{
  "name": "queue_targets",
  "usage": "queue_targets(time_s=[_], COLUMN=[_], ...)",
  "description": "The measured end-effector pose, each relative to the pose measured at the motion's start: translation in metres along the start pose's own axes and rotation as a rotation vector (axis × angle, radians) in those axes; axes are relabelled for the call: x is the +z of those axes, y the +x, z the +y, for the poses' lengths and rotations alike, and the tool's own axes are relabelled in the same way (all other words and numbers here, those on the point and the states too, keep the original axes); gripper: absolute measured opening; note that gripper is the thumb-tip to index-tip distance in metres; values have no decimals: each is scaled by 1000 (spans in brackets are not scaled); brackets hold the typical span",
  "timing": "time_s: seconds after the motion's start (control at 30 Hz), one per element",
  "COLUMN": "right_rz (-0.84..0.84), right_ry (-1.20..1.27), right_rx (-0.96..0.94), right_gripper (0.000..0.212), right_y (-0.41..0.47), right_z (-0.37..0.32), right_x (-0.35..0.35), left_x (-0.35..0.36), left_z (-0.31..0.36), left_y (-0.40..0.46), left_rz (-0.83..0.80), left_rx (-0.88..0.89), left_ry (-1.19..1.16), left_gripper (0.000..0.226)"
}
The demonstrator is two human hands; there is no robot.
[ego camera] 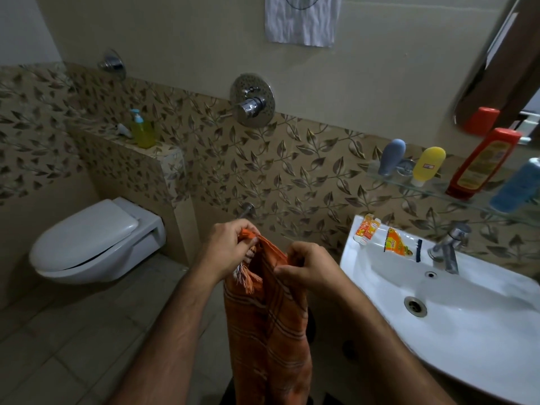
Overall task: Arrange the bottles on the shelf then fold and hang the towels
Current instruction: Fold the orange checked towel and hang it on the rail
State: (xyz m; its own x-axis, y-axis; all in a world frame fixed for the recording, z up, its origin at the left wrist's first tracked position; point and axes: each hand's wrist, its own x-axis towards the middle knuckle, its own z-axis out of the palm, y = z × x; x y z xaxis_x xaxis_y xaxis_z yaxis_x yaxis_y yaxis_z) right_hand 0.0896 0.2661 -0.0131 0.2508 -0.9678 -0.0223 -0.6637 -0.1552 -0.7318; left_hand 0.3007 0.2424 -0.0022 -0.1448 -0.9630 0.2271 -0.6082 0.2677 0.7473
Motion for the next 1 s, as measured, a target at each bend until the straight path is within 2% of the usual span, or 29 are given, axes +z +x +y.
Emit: queue_targets(time_s=[0.07, 0.17, 0.27, 0.4, 0.53, 0.73, 0.8, 0.93, 1.0], right_rz=[-52, -59, 58, 152, 118, 67, 103, 211, 170], right_ry=[-34, -4, 179, 394, 350, 286, 317, 388, 367], right_rx=[27, 26, 8, -39, -128, -111, -100, -88, -71], right_gripper=[23, 15, 14, 27, 38, 46, 38, 6, 10], right_y=[-2, -6, -9, -12, -12, -10, -10, -12, -13], right_z=[5, 11, 14, 17, 18, 23, 25, 32, 36], right_x=[-3, 2, 12, 19, 23, 40, 44, 36, 27], left_x=[-4, -12, -20, -32, -36, -39, -43, -49, -49], left_z=[4, 13, 27, 37, 44, 52, 52, 42, 36], left_y=[0, 1, 2, 7, 13, 22, 25, 28, 28], left_rz=[94, 121, 140, 211, 223, 287, 305, 310, 299], left_rx=[3, 40, 84, 120, 107, 65, 64, 19, -2], left_ry=[34, 8, 49, 66, 70, 28, 38, 49, 89], left_gripper=[23, 22, 18, 14, 13, 10, 9, 9, 8])
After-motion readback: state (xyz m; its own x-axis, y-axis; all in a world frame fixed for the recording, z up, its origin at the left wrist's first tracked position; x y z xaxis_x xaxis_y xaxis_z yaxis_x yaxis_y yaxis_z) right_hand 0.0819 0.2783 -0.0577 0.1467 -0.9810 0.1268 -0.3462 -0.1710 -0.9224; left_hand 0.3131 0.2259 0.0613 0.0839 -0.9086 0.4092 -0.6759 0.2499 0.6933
